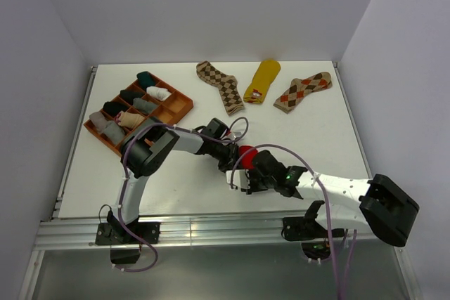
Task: Roll the socks
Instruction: Roll the sock at the center of the board.
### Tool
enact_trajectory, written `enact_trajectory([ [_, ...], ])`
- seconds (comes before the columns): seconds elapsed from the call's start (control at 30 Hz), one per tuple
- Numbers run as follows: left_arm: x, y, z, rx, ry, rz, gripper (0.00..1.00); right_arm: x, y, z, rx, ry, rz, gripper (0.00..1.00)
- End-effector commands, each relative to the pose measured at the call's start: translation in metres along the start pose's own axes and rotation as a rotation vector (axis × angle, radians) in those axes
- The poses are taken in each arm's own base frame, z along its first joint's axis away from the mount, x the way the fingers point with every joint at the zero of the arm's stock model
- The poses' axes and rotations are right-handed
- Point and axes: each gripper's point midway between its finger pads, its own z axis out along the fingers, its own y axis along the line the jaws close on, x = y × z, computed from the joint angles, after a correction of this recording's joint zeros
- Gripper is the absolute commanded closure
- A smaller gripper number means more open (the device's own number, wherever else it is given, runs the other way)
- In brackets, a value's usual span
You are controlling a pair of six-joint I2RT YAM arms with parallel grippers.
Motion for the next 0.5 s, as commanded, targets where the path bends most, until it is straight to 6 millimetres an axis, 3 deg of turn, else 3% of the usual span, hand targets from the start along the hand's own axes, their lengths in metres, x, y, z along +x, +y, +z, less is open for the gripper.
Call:
enact_trajectory([
  [0.0,0.007,0.081,0.003,-0.240,-0.048,-0.150,0.96,-0.006,-0.009,0.000,0.010,-0.003,0.045,0.73],
  [0.03,0.009,0.083,0.002,-0.239,-0.049,-0.158,0.94,-0.010,-0.004,-0.001,-0.031,-0.023,0.058,0.74],
  [0.07,0.005,0.079,0.000,-0.220,-0.066,-0.139,0.90,-0.011,-0.013,-0.003,-0.036,-0.025,0.088,0.75],
  [0.13,0.006,0.077,-0.002,-0.203,-0.082,-0.136,0.84,-0.010,-0.001,-0.009,-0.151,-0.032,0.132,0.75],
  [0.17,0.002,0.070,-0.005,-0.183,-0.104,-0.115,0.81,-0.009,-0.011,-0.011,-0.172,-0.034,0.174,0.75],
  [0.23,-0.003,0.067,-0.007,-0.179,-0.143,-0.095,0.78,-0.003,-0.001,-0.018,-0.280,-0.015,0.220,0.75],
  [0.27,-0.005,0.058,-0.011,-0.162,-0.164,-0.073,0.75,-0.015,-0.007,-0.022,-0.320,-0.067,0.236,0.75],
  [0.3,-0.013,0.052,-0.013,-0.149,-0.210,-0.054,0.73,-0.002,0.000,-0.025,-0.386,-0.033,0.289,0.75],
  [0.33,-0.012,0.051,-0.015,-0.144,-0.227,-0.051,0.73,-0.007,-0.008,-0.026,-0.402,-0.051,0.299,0.75],
  [0.37,-0.016,0.041,-0.019,-0.123,-0.257,-0.021,0.73,-0.010,-0.007,-0.028,-0.441,-0.075,0.322,0.75],
  [0.4,-0.019,0.037,-0.022,-0.119,-0.279,-0.021,0.73,0.000,0.002,-0.028,-0.518,-0.048,0.384,0.75],
  [0.47,-0.025,0.026,-0.027,-0.090,-0.335,0.012,0.72,-0.006,-0.006,-0.028,-0.574,-0.077,0.428,0.75],
])
